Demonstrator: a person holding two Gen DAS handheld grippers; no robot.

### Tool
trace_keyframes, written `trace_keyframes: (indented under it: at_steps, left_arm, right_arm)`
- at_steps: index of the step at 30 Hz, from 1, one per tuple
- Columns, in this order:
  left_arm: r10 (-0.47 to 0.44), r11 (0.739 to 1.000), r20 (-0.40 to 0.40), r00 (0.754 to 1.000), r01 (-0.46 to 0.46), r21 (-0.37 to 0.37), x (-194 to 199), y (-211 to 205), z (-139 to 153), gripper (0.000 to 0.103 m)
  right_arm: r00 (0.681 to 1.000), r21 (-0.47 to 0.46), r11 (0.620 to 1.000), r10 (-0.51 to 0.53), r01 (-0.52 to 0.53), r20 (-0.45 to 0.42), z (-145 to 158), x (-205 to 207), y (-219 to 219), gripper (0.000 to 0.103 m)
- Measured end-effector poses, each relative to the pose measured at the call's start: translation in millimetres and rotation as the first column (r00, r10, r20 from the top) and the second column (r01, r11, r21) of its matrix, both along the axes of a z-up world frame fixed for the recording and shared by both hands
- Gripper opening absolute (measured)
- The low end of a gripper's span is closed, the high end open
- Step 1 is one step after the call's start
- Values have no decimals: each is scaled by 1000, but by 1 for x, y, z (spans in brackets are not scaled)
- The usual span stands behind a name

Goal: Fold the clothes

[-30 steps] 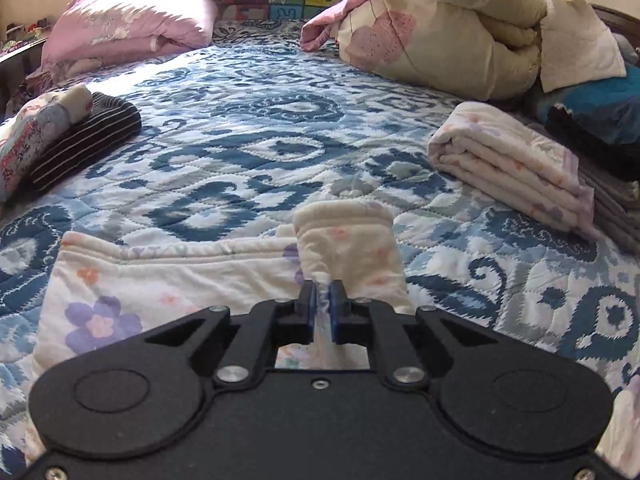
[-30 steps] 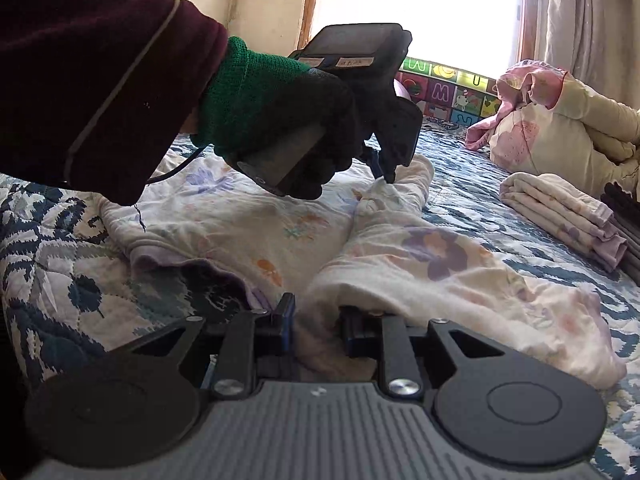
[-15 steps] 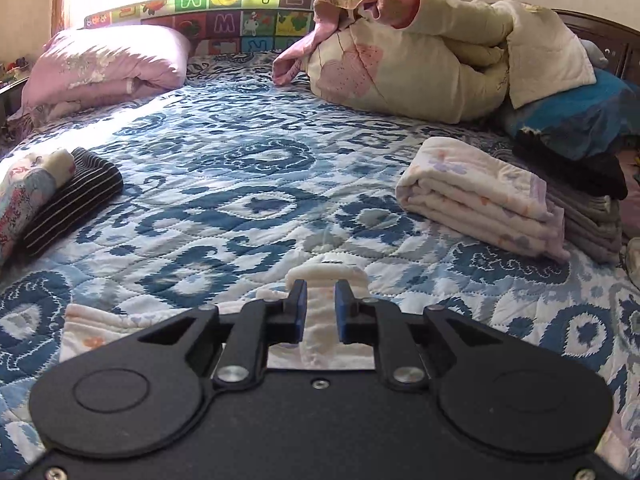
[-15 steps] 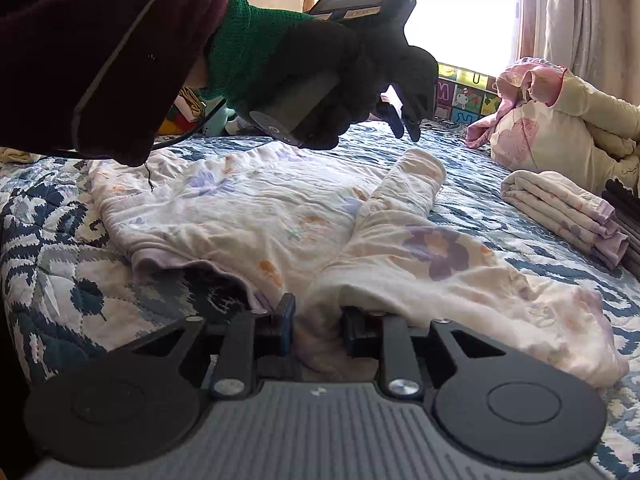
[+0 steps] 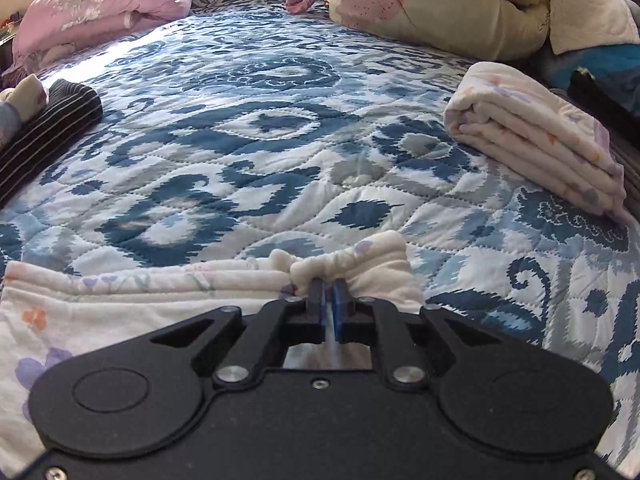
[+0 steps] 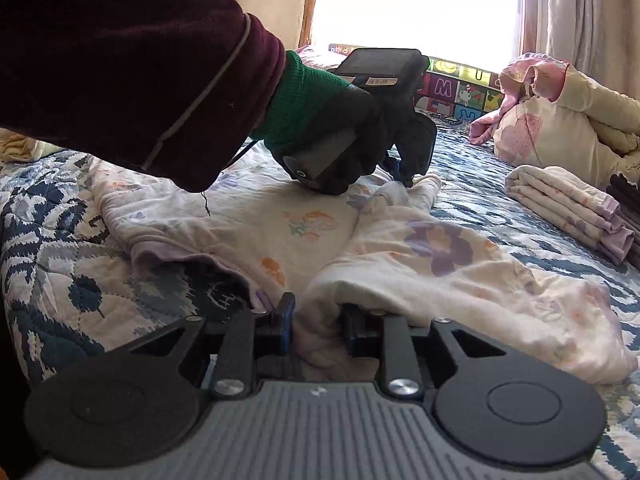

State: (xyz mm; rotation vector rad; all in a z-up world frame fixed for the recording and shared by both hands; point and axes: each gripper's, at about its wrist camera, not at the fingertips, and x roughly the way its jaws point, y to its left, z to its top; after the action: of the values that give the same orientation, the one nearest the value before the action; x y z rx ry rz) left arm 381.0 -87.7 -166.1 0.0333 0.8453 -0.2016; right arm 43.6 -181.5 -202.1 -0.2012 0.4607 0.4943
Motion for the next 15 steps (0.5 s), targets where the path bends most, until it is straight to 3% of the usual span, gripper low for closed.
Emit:
trace_keyframes:
  at_steps: [3, 9, 13, 15]
  left_arm:
    - [-14, 1000, -18, 1000, 14, -3, -2, 1, 18, 9]
    - [-104, 995, 67, 992, 103, 17, -40, -4, 53, 12]
    - [-228, 972, 69, 971, 224, 69, -54, -20, 48, 17]
    - [-226, 971, 49, 973, 221, 96, -49, -25, 33, 18]
  right_arm:
    - [1000, -15, 1000, -3, 3, 10, 0, -2, 2, 27]
    - [1000, -28, 1000, -9, 10, 20, 2, -3, 4, 28]
    - [1000, -24, 1000, -9, 9, 18, 3, -3, 3, 28]
    - [1000, -23, 1000, -9, 9, 17, 3, -3, 3, 28]
